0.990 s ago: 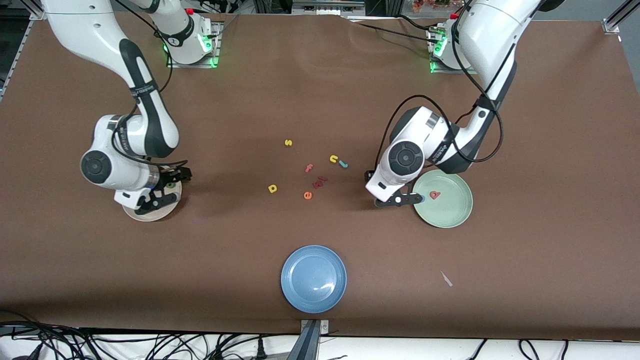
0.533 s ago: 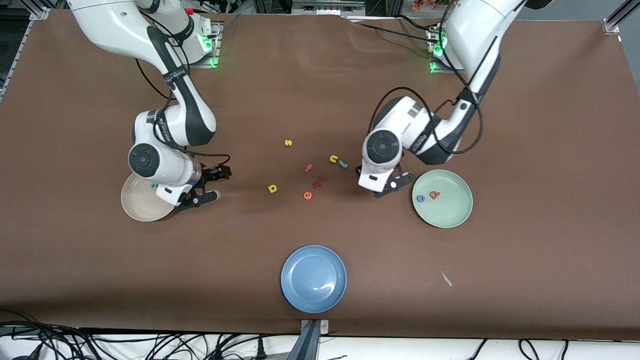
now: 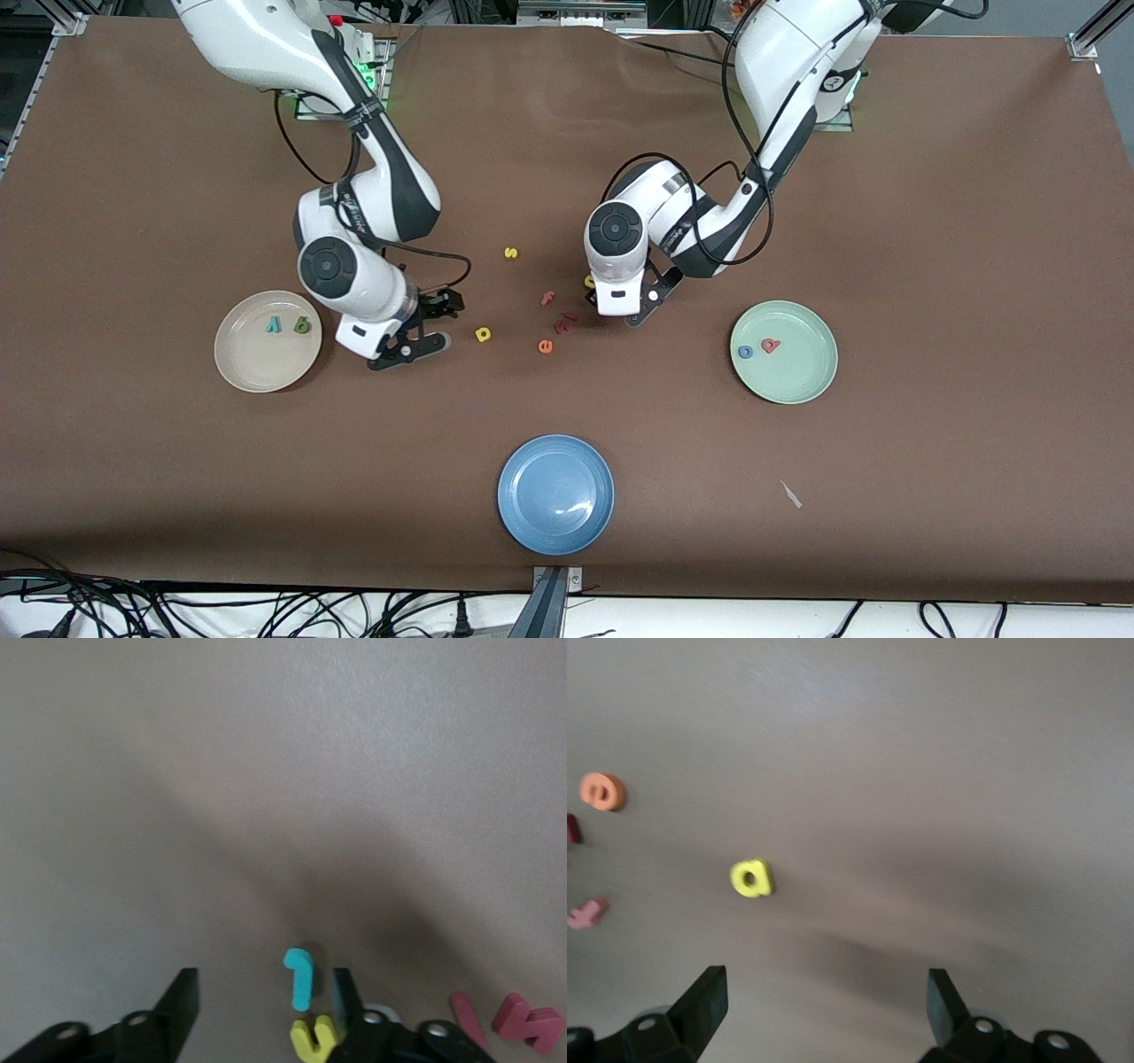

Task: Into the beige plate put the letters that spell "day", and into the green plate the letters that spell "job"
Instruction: 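Reach the right gripper to yellow a while the left gripper grasps cyan r, then grasp yellow a with the right gripper while the left gripper lifts cyan r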

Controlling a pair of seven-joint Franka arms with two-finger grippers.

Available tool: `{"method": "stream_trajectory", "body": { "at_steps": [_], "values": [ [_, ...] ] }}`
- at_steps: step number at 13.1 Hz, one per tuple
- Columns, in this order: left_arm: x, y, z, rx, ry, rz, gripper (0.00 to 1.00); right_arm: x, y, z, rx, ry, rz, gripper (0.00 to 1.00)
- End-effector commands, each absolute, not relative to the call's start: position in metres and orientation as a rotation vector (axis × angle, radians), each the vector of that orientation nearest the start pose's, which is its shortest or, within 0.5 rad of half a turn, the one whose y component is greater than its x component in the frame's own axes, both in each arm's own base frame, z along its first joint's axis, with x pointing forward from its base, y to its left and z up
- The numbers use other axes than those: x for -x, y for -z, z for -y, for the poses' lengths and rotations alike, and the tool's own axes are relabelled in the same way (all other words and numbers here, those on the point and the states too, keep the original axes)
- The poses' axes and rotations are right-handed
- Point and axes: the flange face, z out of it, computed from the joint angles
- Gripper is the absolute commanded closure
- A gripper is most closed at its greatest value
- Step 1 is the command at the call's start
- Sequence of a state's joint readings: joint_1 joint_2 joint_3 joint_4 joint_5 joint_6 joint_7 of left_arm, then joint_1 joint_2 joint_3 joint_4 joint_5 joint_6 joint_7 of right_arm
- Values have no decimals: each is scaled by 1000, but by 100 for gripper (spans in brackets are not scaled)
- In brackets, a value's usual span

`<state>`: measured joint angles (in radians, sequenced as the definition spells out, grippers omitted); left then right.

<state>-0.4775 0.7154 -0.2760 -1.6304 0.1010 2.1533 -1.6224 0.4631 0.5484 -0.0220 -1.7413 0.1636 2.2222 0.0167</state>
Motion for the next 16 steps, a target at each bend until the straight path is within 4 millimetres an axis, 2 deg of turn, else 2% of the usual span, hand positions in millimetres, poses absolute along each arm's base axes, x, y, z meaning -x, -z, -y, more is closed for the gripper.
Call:
{"method": "stream_trajectory", "body": {
  "at_steps": [1, 4, 5, 6, 8, 10, 14, 16],
  "values": [
    [-502, -195, 447, 2752, -299, 1339, 52, -603, -255, -308, 3006, -108, 516, 0],
    [-501, -181, 448, 2764, -300, 1349, 54, -603, -241, -318, 3047, -29, 627, 0],
    [-500, -173, 449, 2766, -301, 1347, 54, -599, -239, -327, 3042, -10, 649, 0],
    [-499, -173, 451, 2770, -296, 1342, 57, -595, -234, -334, 3041, -14, 664, 0],
    [-497, -171, 450, 2769, -296, 1335, 73, -592, -226, -343, 3046, 38, 680, 0],
    [-497, -170, 449, 2770, -292, 1324, 100, -586, -208, -347, 3042, 61, 693, 0],
    [-505, -179, 441, 2772, -282, 1322, 100, -577, -195, -353, 3039, 90, 715, 0],
    [-511, -196, 430, 2764, -219, 1163, 100, -574, -188, -357, 3041, 89, 741, 0]
  ]
}}
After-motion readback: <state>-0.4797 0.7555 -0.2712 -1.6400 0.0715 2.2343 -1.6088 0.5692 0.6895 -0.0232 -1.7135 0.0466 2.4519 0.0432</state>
